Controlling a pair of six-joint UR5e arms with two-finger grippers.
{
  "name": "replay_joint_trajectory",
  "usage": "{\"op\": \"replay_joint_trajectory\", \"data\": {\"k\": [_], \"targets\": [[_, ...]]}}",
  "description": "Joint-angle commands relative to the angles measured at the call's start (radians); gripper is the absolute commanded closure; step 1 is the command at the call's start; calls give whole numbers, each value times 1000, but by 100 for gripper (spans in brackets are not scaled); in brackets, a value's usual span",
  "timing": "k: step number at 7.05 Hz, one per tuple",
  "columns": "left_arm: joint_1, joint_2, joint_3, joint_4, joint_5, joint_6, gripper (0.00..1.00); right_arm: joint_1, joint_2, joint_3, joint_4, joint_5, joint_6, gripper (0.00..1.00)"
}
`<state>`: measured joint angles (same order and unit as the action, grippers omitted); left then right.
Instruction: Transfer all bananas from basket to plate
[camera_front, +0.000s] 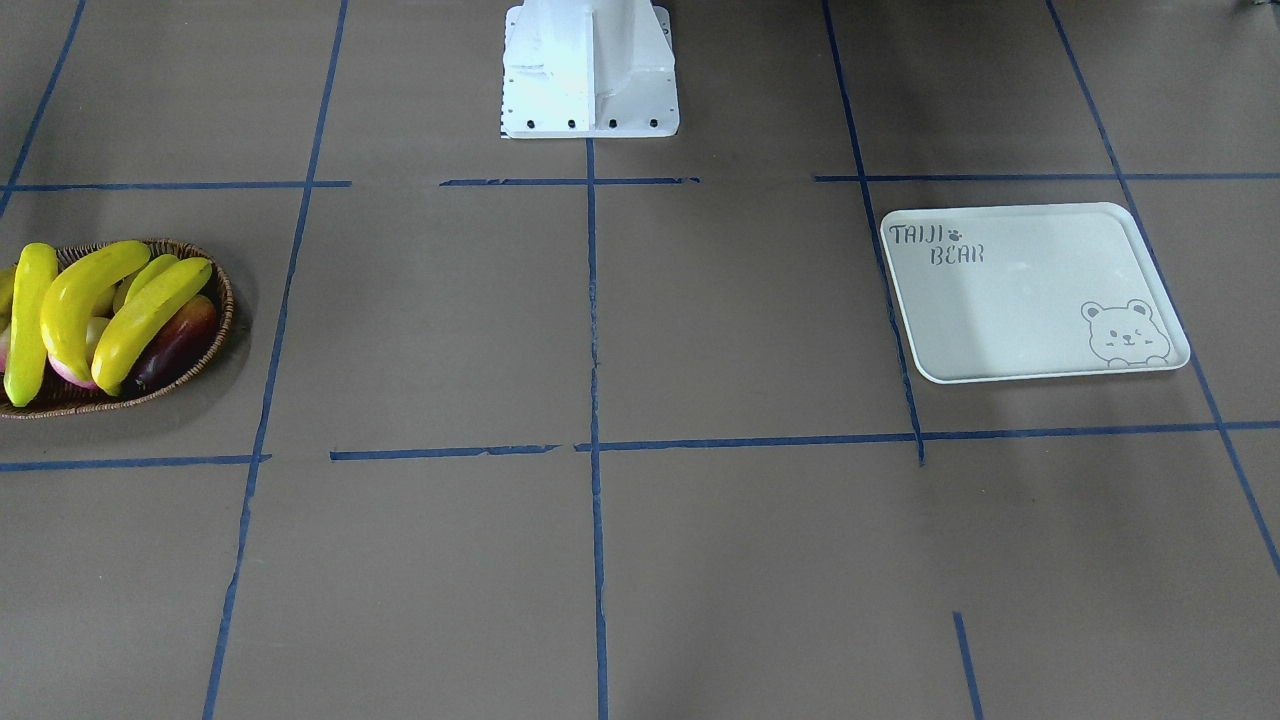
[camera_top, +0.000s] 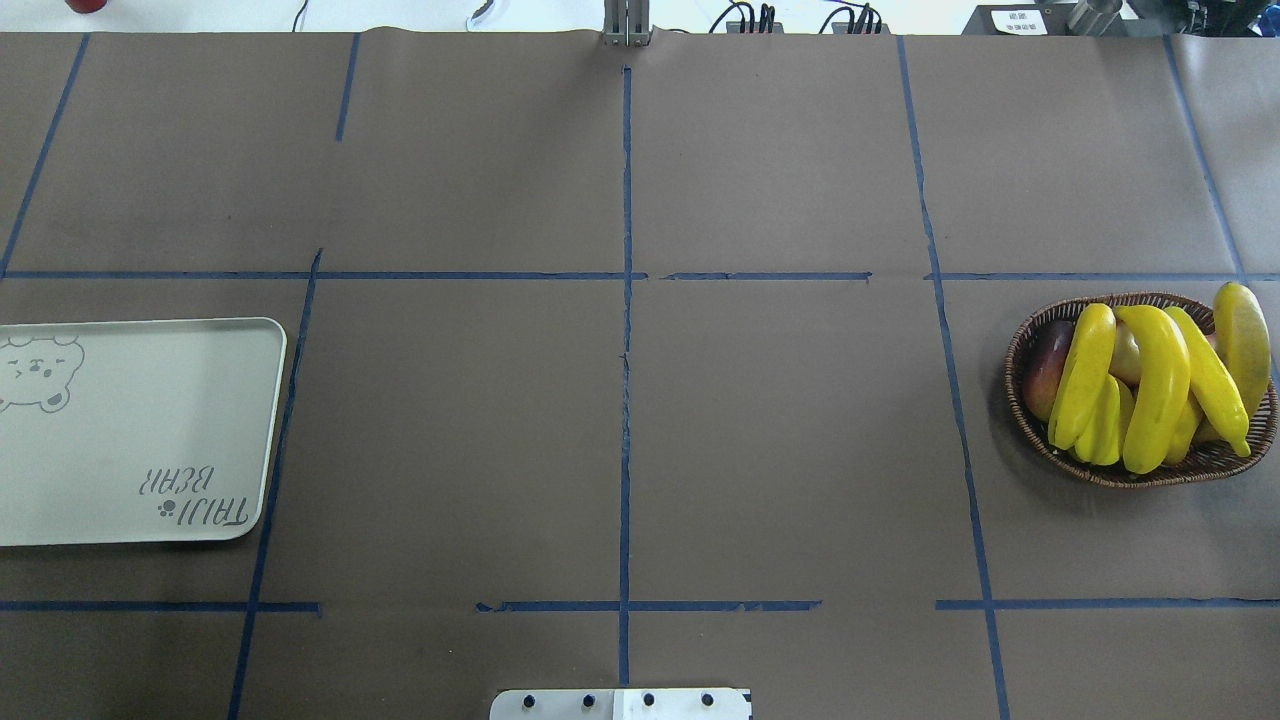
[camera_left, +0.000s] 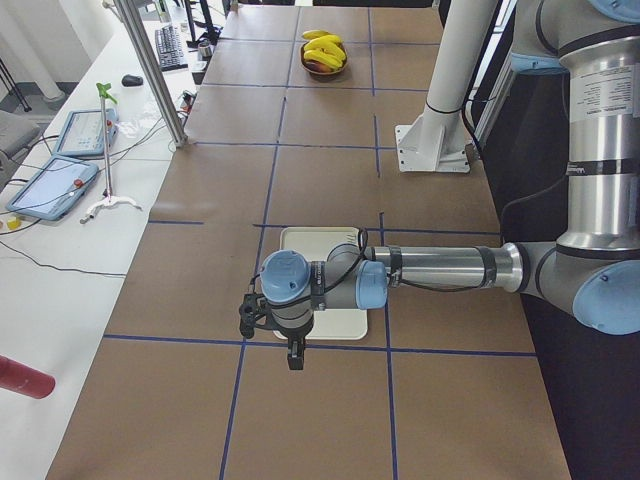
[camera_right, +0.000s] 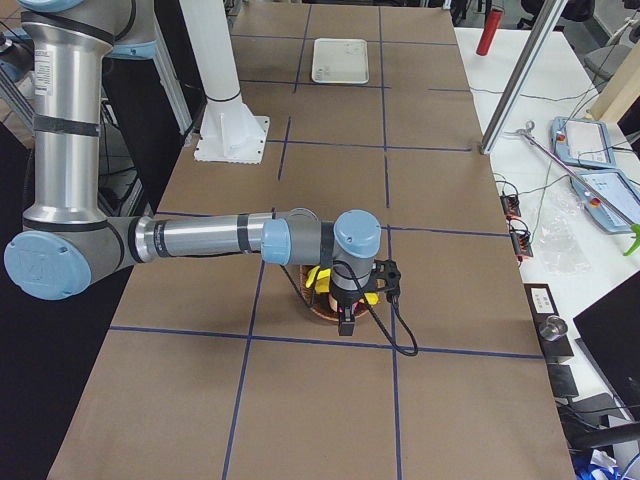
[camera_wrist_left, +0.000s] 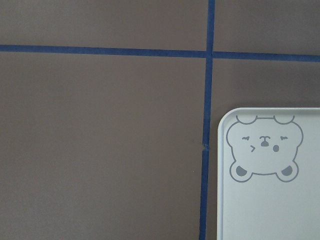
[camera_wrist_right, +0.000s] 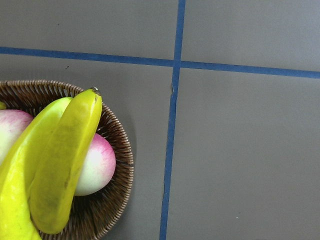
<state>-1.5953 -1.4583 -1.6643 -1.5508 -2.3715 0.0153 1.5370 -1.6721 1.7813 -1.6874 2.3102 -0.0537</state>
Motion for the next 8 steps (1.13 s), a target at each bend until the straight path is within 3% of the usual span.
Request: {"op": "replay_joint_trajectory", "data": {"k": [1,6,8], "targets": [[0,1,0,0,0,0,0,0,0,0,0,0,0,0],[3,-7,-14,0,0,-8,0,0,24,21,3,2,-5,0],[5,-106,3,-6,-2,-8,0,-6,29,41,2,6,2,0]]}}
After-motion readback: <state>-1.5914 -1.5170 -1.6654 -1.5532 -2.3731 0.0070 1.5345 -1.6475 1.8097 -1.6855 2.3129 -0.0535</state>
